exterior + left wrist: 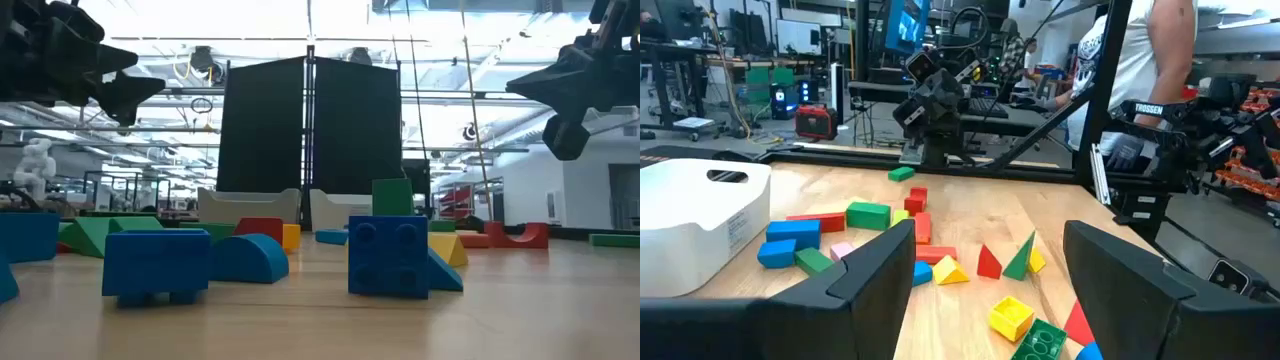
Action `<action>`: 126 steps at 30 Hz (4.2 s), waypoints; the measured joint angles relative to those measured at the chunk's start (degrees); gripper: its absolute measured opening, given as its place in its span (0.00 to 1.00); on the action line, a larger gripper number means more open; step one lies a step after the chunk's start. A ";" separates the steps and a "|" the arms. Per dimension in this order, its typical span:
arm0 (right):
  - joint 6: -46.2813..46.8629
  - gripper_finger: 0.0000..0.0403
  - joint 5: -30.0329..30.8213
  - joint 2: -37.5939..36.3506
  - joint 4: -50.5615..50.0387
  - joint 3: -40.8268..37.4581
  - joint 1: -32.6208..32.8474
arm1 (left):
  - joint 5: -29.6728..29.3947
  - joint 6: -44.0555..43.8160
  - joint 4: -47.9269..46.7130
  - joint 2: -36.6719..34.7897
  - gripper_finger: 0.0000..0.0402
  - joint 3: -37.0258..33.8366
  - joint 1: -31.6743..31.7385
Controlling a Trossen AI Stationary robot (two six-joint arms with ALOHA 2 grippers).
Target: Sort blocks by size
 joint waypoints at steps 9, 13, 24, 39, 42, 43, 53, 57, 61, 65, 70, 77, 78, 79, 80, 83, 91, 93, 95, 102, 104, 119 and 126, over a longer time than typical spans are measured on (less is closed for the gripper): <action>0.00 0.01 0.00 0.01 0.02 0.00 0.00 | 0.00 0.01 0.01 0.00 0.64 -0.01 0.00; 0.00 0.01 0.00 0.02 0.02 0.00 0.00 | 0.00 0.01 0.01 -0.01 0.64 -0.01 0.02; 0.00 0.01 0.00 0.02 0.00 0.00 0.00 | 0.00 0.02 0.00 0.00 0.64 0.00 0.00; 0.00 0.01 0.00 0.01 0.02 0.00 0.00 | 0.00 0.00 0.00 0.00 0.64 0.00 0.00; 0.00 0.01 0.00 0.00 0.02 0.00 0.00 | 0.00 0.02 0.00 -0.02 0.64 0.00 0.02; 0.00 0.01 0.00 0.00 0.02 0.00 0.00 | 0.00 0.02 0.01 -0.01 0.64 0.00 0.02; -4.28 0.01 2.29 0.35 2.58 0.04 -0.38 | 0.00 0.00 0.00 -0.01 0.64 -0.01 0.00; -7.53 0.01 1.79 0.39 2.64 0.04 -0.37 | 0.00 0.01 0.01 -0.01 0.64 -0.01 0.01; -10.70 0.01 1.79 0.39 2.67 0.04 -0.37 | 0.00 0.02 0.02 -0.02 0.64 0.00 0.00; -11.51 0.01 1.75 0.39 2.80 0.04 -0.39 | -0.03 0.05 0.00 0.00 0.64 0.00 0.01; -7.48 0.01 1.74 0.41 2.88 0.04 -0.37 | -3.74 0.44 0.19 0.00 0.64 0.00 0.02; -5.65 0.01 3.79 0.44 4.57 0.04 -0.42 | -4.46 -5.06 9.39 -0.01 0.64 -0.01 0.02; -5.62 0.01 3.86 0.43 5.13 0.04 -0.42 | -4.47 -6.40 11.56 -0.02 0.64 -0.02 0.02; -5.57 0.01 3.87 0.42 5.79 0.04 -0.42 | -4.49 -7.50 13.44 -0.01 0.64 -0.02 0.02; -5.57 0.01 3.87 0.42 6.51 0.04 -0.42 | -4.57 -7.91 15.32 0.00 0.64 -0.02 0.02; -5.83 0.01 3.88 0.42 8.74 0.04 -0.42 | -7.94 -5.25 20.96 -0.02 0.64 -0.02 0.02; -5.82 0.01 4.95 0.44 10.28 0.03 -0.42 | -11.78 -4.53 34.86 0.00 0.64 -0.02 0.06; -5.51 0.01 4.99 0.44 10.27 0.02 -0.42 | -14.44 -4.37 38.29 0.00 0.64 -0.02 0.06; -5.93 0.01 4.92 0.44 10.24 0.02 -0.42 | -17.55 -4.43 40.70 0.00 0.64 -0.02 0.06; -7.22 0.01 4.87 0.44 10.27 0.00 -0.42 | -18.06 -4.44 42.46 0.00 0.64 0.00 0.11; -7.54 0.01 4.90 0.44 10.27 0.00 -0.42 | -18.06 -4.46 43.21 0.00 0.64 0.00 0.09; -9.42 0.01 5.92 0.46 12.50 -0.07 -0.42 | -22.22 -18.21 35.97 0.34 0.64 4.06 -0.17; -16.94 0.01 4.76 0.46 25.45 -0.07 -0.42 | -18.73 -23.21 -5.64 12.70 0.64 26.65 -2.04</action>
